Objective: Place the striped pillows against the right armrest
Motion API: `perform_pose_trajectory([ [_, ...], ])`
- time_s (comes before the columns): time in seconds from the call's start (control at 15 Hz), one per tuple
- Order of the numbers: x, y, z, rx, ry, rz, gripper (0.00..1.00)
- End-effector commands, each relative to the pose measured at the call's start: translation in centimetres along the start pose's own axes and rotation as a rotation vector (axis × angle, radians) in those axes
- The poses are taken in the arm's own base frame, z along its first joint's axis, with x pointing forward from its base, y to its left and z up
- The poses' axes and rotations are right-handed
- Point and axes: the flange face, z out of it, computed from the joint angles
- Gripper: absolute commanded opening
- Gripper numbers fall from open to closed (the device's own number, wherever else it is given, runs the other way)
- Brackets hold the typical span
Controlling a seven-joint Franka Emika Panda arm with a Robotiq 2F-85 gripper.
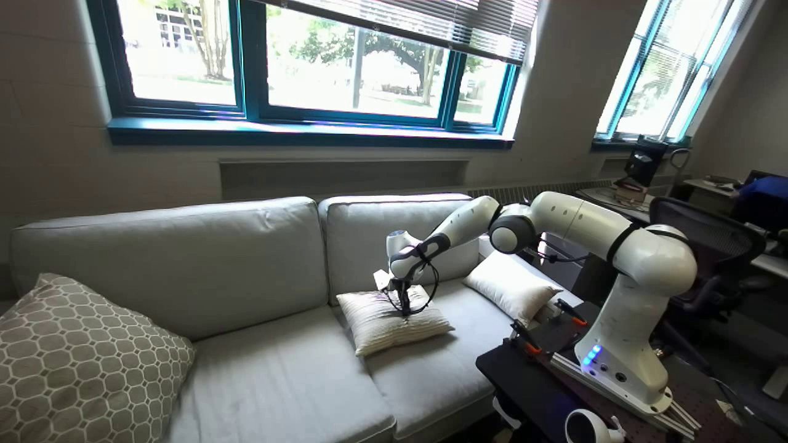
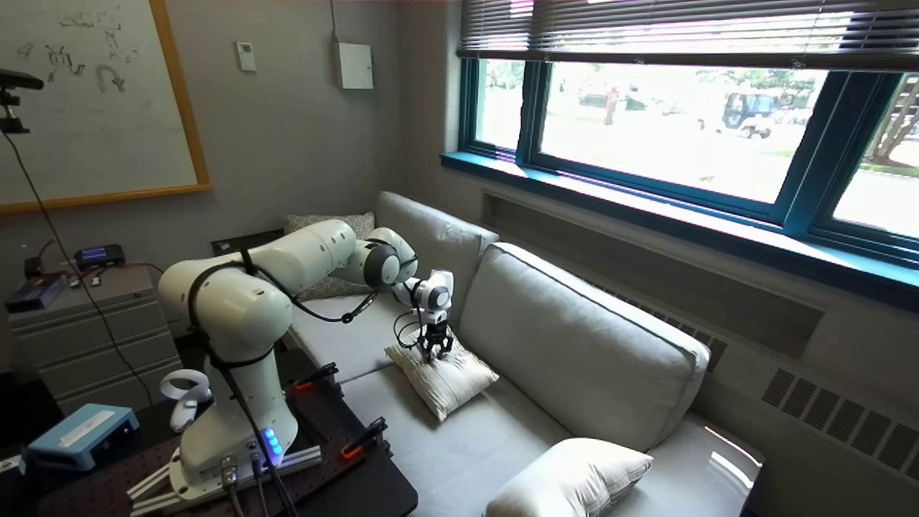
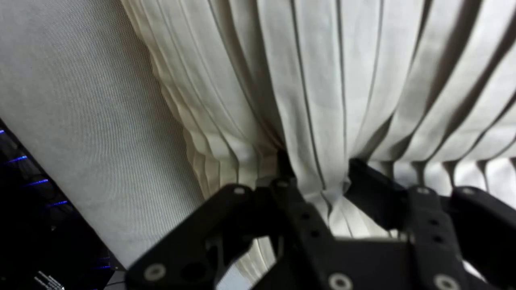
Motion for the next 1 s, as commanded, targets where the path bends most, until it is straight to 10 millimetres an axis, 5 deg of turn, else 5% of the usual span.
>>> perform_pose_trajectory([
  [0.0,0.3,0.1,0.2,-0.005,0.024,0.044,0.08],
  [0.07,0.1,-0.1,-0.1,0.003,0.024,0.06,0.01],
  [0.33,-1.1,-0.8,-2.8,0.057,-0.008,0.149,0.02],
  [0.73,-3.1,-1.8,-9.3,0.218,-0.118,0.361,0.02],
  [0.8,-0.7,-4.2,-11.4,0.254,-0.148,0.393,0.02],
  [0.93,1.4,-4.7,-14.0,0.299,-0.204,0.485,0.02],
])
